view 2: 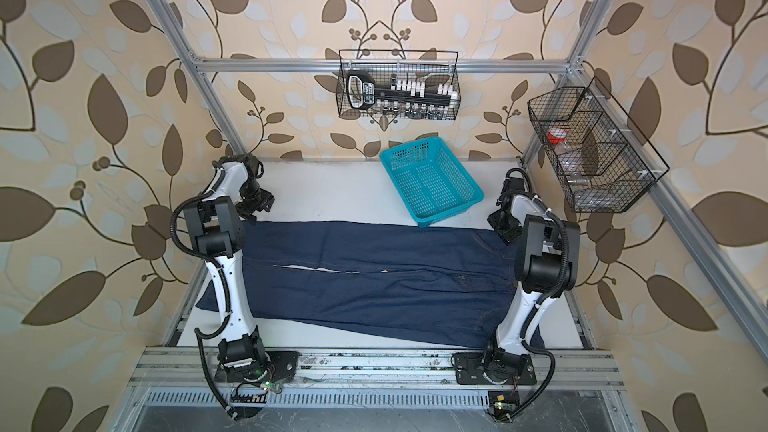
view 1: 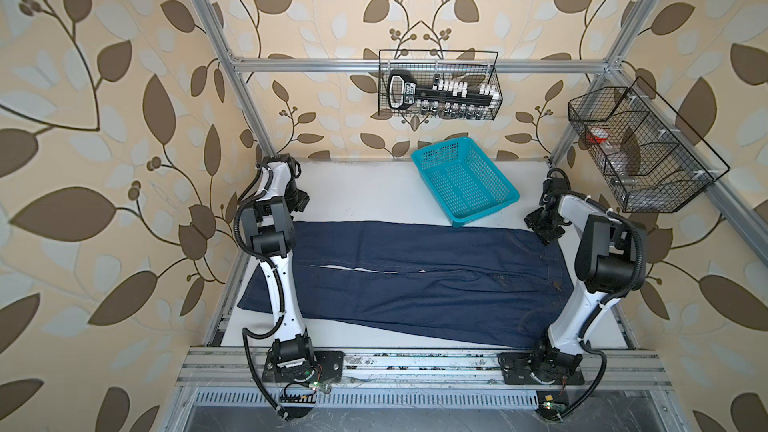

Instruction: Fold and stack the trousers

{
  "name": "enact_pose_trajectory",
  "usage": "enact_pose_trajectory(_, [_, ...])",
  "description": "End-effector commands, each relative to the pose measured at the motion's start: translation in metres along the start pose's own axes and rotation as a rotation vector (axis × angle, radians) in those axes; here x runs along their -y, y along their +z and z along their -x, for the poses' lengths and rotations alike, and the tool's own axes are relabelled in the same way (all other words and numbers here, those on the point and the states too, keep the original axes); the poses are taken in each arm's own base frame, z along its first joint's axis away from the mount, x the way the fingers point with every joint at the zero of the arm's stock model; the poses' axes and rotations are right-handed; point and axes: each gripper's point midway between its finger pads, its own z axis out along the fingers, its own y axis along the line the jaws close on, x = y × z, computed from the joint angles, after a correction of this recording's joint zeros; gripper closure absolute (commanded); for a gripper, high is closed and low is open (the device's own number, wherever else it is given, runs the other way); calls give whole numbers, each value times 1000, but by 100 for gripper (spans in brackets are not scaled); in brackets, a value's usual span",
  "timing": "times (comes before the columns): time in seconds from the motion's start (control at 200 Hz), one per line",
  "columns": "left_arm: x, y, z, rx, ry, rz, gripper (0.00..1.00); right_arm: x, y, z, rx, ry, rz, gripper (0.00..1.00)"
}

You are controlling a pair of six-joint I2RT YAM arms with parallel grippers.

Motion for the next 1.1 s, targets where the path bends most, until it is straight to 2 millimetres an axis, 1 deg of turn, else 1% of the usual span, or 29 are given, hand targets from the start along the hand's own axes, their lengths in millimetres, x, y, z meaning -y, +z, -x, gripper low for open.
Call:
enact_pose_trajectory(0.0, [-18, 5, -5, -4, -9, 86, 34, 3, 0, 4, 7, 25, -46, 39])
enact_pose_trajectory(0.14, [-17, 15, -7, -28, -6, 78, 37, -2, 3, 5, 9, 7, -58, 41])
enact_pose_trajectory(0.235, [-15, 14, -4, -17, 4, 71, 39, -6, 4, 4, 12, -1, -59, 41])
enact_pose_trajectory(0.4, [-25, 24, -6, -31, 3, 109, 44, -7, 9, -1, 4, -1, -73, 42])
enact_pose_trajectory(0.41, [-24, 24, -5, -29, 3, 108, 44, -7, 9, -1, 6, 2, -72, 42])
enact_pose_trajectory(0.42, [-29, 30, -9, -42, 6, 127, 45, -7, 8, 0, 7, 2, -72, 42])
enact_pose_trajectory(0.435, [-32, 33, -11, -47, 7, 136, 46, -7, 8, -1, 8, 2, -74, 42])
enact_pose_trajectory(0.485, [-34, 36, -13, -50, 7, 139, 48, -8, 9, -1, 11, 1, -80, 42])
enact_pose_trajectory(0.605, [-35, 42, -15, -61, 5, 132, 54, -8, 10, 2, 19, 2, -92, 40])
enact_pose_trajectory(0.695, [-34, 46, -16, -67, 8, 129, 62, -10, 14, 3, 16, 1, -96, 40])
enact_pose_trajectory(0.795, [-34, 47, -16, -72, 6, 125, 73, -12, 19, 4, 13, -3, -102, 40])
enact_pose_trajectory(0.855, [-32, 44, -15, -74, 4, 106, 78, -14, 20, 5, 14, -7, -104, 41])
enact_pose_trajectory(0.98, [-24, 31, -8, -56, 10, 62, 86, -15, 25, 8, 12, -23, -120, 43])
enact_pose_trajectory(1.095, [-14, 21, -5, -58, 19, 9, 92, -15, 31, 5, -4, -24, -123, 45])
